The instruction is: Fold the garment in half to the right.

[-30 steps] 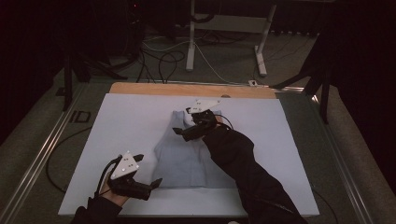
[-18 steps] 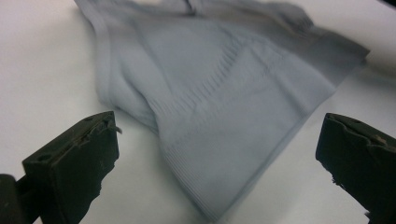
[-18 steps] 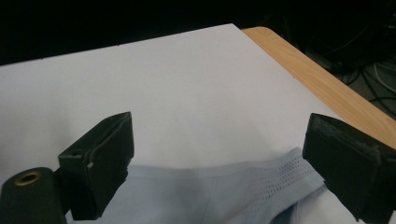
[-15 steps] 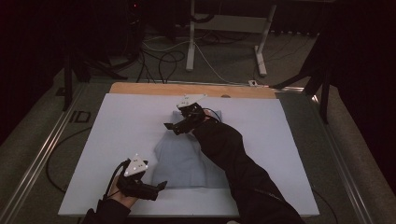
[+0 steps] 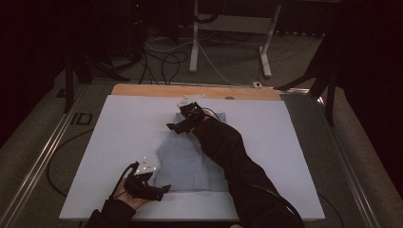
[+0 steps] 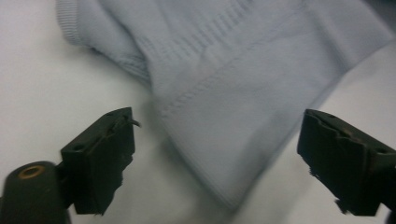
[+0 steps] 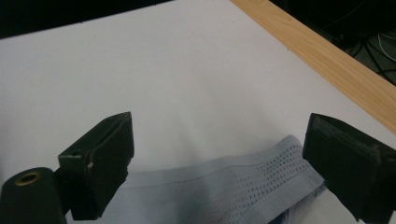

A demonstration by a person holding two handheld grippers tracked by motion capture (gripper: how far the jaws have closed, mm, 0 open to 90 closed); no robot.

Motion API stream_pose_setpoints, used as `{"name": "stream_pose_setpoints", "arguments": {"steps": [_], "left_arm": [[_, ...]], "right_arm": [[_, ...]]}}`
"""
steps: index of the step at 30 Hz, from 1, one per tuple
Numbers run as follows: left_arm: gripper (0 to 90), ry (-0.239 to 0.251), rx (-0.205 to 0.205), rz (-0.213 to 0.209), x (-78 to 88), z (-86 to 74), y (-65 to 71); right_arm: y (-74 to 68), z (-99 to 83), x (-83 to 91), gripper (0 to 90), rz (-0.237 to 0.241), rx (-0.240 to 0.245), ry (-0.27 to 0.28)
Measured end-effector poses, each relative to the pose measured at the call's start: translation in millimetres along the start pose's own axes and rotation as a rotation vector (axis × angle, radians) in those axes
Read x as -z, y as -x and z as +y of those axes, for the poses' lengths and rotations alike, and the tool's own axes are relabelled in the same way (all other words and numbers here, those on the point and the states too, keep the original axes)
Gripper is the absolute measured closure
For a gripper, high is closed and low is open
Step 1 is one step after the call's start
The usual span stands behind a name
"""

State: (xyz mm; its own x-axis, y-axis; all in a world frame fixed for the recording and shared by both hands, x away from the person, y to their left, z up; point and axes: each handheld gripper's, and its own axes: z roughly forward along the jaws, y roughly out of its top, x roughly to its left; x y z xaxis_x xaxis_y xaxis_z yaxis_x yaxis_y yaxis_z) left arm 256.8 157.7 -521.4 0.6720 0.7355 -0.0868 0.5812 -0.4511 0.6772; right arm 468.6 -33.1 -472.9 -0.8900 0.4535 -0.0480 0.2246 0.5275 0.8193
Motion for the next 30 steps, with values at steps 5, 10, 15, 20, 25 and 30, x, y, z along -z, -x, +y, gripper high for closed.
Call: {"name": "stream_pose_setpoints", "arguments": {"steps": [5, 10, 15, 20, 25, 30], "left_arm": [[21.6, -0.014, -0.013, 0.011, -5.3, -0.8, -1.7], [30.0, -0.043, -0.046, 0.012, -10.7, 0.3, 5.2], [44.8, -0.052, -0.038, 0.014, -10.3, 0.4, 10.2], [59.9, -0.058, -0.044, -0.018, -9.8, 1.8, 13.9], [75.5, -0.050, -0.048, -0.064, -10.8, 2.2, 14.5], [83.0, -0.044, -0.050, -0.075, -11.0, 3.8, 14.3]], "right_arm": [[2.2, -0.1, -7.8, 9.1, -0.005, 0.010, -0.023], [2.7, 2.9, -11.2, 9.1, 0.000, 0.004, -0.018], [4.1, 4.6, -15.6, 9.1, 0.001, -0.003, -0.031], [6.4, 4.8, -18.1, 10.4, 0.002, -0.010, -0.038], [12.2, 7.0, -22.9, 10.7, 0.005, -0.035, -0.062], [21.1, 8.1, -30.8, 10.7, -0.004, -0.080, -0.075]]}}
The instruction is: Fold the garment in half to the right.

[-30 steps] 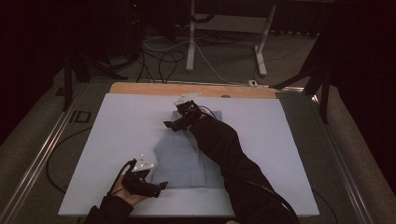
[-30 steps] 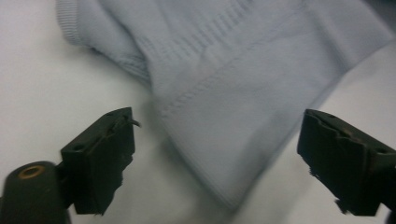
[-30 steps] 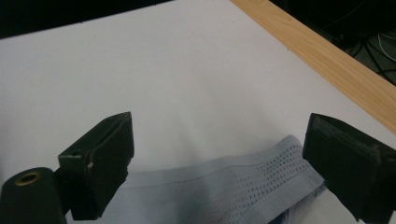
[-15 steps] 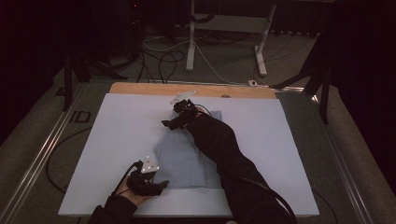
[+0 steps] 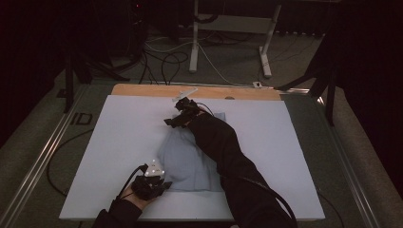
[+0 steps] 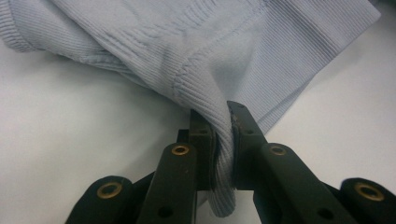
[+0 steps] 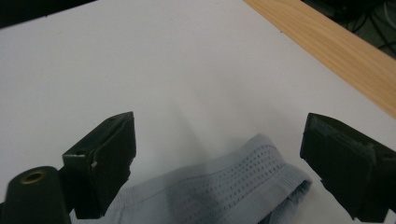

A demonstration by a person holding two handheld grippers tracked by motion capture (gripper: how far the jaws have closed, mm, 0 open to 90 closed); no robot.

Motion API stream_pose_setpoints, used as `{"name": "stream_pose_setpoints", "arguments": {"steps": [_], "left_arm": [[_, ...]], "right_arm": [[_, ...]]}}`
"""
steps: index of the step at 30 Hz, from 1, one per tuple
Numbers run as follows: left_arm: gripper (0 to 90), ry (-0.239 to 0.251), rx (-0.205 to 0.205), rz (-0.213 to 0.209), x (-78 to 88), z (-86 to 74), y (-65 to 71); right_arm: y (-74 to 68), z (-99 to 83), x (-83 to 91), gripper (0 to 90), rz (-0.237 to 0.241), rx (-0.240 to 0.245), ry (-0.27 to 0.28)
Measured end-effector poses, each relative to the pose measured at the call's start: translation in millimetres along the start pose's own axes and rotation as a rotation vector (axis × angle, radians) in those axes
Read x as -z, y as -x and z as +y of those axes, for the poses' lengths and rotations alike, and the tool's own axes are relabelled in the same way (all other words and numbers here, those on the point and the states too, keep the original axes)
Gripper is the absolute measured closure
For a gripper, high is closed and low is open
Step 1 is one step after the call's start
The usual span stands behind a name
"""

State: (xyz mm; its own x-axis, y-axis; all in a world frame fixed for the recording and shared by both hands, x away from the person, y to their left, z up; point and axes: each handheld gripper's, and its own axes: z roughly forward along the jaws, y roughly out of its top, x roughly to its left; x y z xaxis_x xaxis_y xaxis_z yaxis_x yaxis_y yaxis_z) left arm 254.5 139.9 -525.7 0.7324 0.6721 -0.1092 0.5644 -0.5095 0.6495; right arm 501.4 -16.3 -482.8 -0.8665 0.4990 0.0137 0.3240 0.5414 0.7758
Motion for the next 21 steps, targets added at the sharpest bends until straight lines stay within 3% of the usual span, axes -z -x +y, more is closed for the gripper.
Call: {"name": "stream_pose_setpoints", "arguments": {"steps": [3, 7, 9, 10, 12, 21], "left_arm": [[83.4, 0.002, 0.007, -0.018, 0.3, 0.8, -1.4], [83.6, 0.006, 0.004, -0.011, 0.6, 1.5, -0.2], [83.6, 0.021, 0.009, -0.006, 2.0, 2.1, -0.2], [83.7, 0.022, 0.009, -0.005, 2.2, 2.4, 0.0], [83.7, 0.024, 0.006, -0.002, 2.3, 2.8, 0.8], [83.7, 0.039, 0.016, -0.003, 3.8, 4.3, 0.5]], "right_arm": [[1.4, 1.5, -2.6, 10.6, -0.020, -0.017, -0.005], [3.1, 3.2, -9.1, 10.6, -0.029, -0.056, -0.030], [4.4, 3.3, -11.7, 10.6, -0.036, -0.049, -0.043], [6.0, 2.9, -18.1, 10.7, -0.032, -0.098, -0.060], [6.6, 2.4, -20.5, 11.7, -0.045, -0.090, -0.067], [8.3, 2.7, -33.8, 32.5, -0.120, -0.121, -0.181]]}}
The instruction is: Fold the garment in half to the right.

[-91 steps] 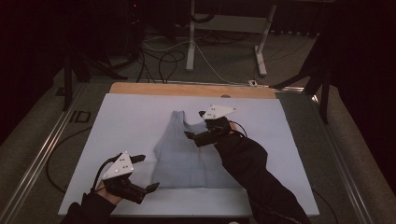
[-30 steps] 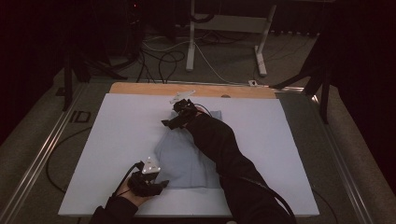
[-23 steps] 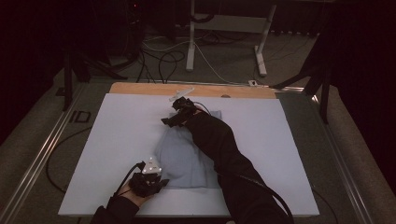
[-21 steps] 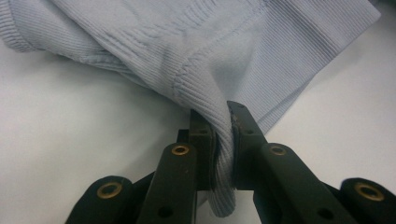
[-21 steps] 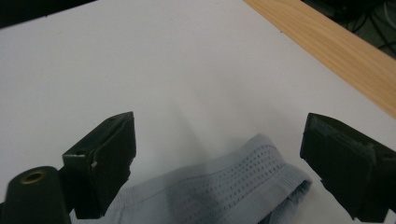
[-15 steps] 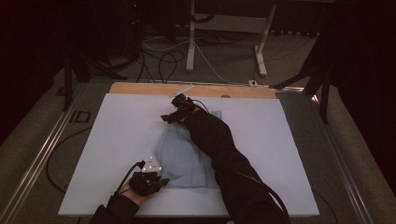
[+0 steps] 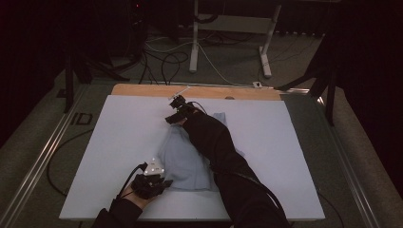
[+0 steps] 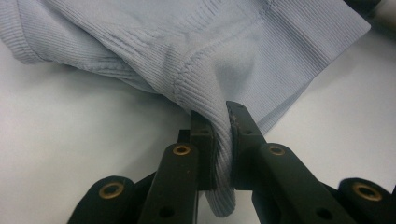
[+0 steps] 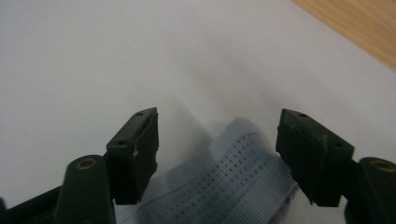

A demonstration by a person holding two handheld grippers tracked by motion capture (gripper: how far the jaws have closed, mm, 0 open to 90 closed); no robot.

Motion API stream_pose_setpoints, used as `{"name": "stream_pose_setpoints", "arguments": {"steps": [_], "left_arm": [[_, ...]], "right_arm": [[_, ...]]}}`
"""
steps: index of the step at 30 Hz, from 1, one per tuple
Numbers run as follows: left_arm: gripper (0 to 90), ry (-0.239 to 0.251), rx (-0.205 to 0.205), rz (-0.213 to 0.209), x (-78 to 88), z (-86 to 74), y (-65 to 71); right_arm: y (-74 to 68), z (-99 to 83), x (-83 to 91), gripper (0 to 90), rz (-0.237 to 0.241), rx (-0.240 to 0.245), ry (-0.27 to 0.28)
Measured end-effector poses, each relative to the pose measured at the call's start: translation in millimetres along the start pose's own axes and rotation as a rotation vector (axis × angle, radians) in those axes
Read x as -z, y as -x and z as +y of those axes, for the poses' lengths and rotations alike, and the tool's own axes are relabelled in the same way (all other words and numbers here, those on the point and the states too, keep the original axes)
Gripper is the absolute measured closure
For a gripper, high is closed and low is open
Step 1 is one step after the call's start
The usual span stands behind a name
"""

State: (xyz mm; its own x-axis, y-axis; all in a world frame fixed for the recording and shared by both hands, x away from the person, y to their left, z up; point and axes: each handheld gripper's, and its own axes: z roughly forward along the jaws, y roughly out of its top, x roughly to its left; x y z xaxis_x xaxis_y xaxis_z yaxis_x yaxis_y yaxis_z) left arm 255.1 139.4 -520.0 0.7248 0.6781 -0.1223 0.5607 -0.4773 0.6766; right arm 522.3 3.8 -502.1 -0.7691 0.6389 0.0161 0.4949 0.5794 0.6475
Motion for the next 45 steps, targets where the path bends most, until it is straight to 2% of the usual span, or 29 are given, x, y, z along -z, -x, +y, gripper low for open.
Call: {"name": "stream_pose_setpoints", "arguments": {"steps": [4, 8, 12, 15, 18, 20, 21, 23, 26, 28, 34, 45], "left_arm": [[83.7, -0.005, -0.006, 0.002, 0.0, 0.4, -0.3], [83.7, -0.009, -0.027, 0.013, -0.3, 0.4, 1.3], [83.7, -0.009, -0.025, 0.009, -0.1, 0.2, 1.4], [83.7, -0.010, -0.027, 0.005, 0.3, 0.7, 1.5], [83.7, -0.008, -0.024, -0.005, 0.0, 0.4, 1.6], [83.8, -0.007, -0.022, -0.007, 0.1, 0.9, 2.2], [83.8, -0.007, -0.022, -0.008, 0.0, 0.9, 2.2], [83.8, -0.007, -0.021, -0.008, 0.0, 0.5, 1.7], [83.8, -0.006, -0.014, -0.009, 0.3, 0.6, 1.1], [83.8, -0.009, -0.016, -0.008, 0.1, 0.2, 1.0], [84.4, -0.003, -0.016, -0.006, 1.8, 0.6, 0.8], [85.1, 0.006, -0.024, -0.013, 6.5, 3.4, 2.8]], "right_arm": [[0.1, -1.1, -7.1, 37.9, -0.025, 0.026, -0.049], [-2.2, -1.7, -10.3, 41.5, -0.032, 0.035, -0.067], [-4.4, -2.8, -13.5, 47.5, -0.057, 0.052, -0.079], [-6.1, -3.3, -15.2, 51.0, -0.081, 0.095, -0.104], [-7.3, -3.0, -14.8, 55.4, -0.081, 0.109, -0.110], [-7.2, -2.1, -14.4, 63.0, -0.087, 0.130, -0.118], [-9.1, -1.6, -14.0, 69.8, -0.107, 0.148, -0.127], [-11.0, -1.2, -13.9, 72.2, -0.117, 0.155, -0.134], [-14.3, -0.5, -13.9, 80.5, -0.136, 0.204, -0.153], [-15.8, -1.1, -14.1, 84.1, -0.148, 0.208, -0.155], [-16.6, 0.7, -12.4, 87.0, -0.152, 0.222, -0.150], [-13.5, 6.5, 1.7, 87.3, -0.135, 0.198, -0.119]]}}
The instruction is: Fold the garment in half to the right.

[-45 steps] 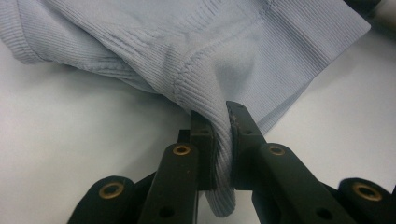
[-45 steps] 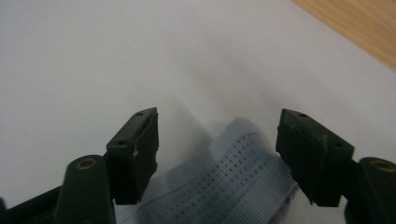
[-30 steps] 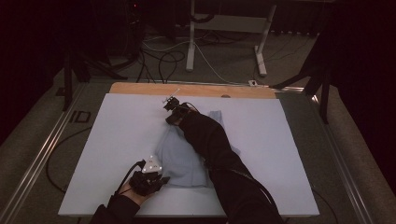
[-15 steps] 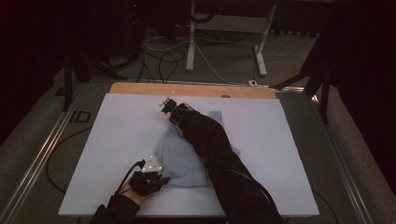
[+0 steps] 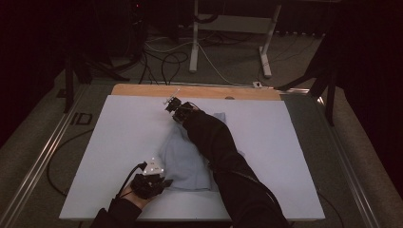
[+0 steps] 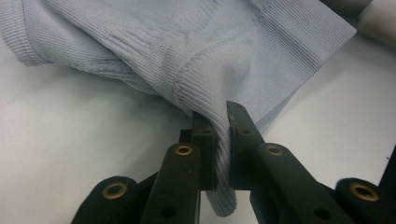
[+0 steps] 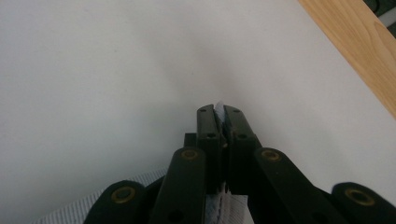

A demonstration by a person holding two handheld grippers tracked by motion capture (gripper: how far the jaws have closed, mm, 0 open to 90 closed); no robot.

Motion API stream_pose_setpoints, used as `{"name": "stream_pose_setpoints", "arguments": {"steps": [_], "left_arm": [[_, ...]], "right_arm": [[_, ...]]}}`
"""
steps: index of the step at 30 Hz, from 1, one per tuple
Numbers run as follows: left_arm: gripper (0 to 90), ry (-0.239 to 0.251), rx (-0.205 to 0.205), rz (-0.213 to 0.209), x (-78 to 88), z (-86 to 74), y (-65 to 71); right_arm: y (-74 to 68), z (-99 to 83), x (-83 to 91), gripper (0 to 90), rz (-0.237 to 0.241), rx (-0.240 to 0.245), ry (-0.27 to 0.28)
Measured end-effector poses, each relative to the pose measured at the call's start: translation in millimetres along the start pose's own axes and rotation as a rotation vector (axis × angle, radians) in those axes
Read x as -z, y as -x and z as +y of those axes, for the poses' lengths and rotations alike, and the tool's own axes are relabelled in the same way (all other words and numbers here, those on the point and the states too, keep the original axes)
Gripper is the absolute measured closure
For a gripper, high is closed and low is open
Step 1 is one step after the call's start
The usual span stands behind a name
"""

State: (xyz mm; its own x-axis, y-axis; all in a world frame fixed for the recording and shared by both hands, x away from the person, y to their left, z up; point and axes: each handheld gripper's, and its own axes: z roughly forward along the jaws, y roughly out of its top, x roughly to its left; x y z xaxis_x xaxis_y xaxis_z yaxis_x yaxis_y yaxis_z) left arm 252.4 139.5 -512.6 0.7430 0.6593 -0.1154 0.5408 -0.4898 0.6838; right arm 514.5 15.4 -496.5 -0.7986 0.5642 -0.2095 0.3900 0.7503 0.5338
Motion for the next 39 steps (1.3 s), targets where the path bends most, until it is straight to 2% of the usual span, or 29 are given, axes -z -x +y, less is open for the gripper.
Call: {"name": "stream_pose_setpoints", "arguments": {"steps": [4, 14, 19, 26, 30, 39], "left_arm": [[85.1, 0.007, 0.005, -0.012, 1.7, 2.6, -0.1], [85.1, 0.028, -0.030, -0.027, 7.1, 13.8, 7.9], [85.2, 0.036, -0.059, -0.041, 10.8, 24.2, 13.0], [85.2, 0.032, -0.098, -0.049, 11.5, 36.5, 21.7], [85.1, 0.029, -0.114, -0.051, 11.9, 42.8, 24.6], [85.1, 0.008, -0.174, -0.064, 9.7, 58.7, 35.1]], "right_arm": [[3.9, 1.7, 7.1, 87.3, 0.008, -0.008, 0.027], [9.3, 3.1, 21.1, 87.2, 0.023, -0.016, 0.058], [15.1, 1.2, 32.6, 87.2, 0.029, -0.029, 0.091], [25.2, -5.6, 47.1, 87.2, 0.065, -0.057, 0.137], [29.4, -9.4, 53.7, 87.2, 0.052, -0.047, 0.144], [38.1, -23.3, 70.5, 87.2, 0.035, -0.056, 0.181]]}}
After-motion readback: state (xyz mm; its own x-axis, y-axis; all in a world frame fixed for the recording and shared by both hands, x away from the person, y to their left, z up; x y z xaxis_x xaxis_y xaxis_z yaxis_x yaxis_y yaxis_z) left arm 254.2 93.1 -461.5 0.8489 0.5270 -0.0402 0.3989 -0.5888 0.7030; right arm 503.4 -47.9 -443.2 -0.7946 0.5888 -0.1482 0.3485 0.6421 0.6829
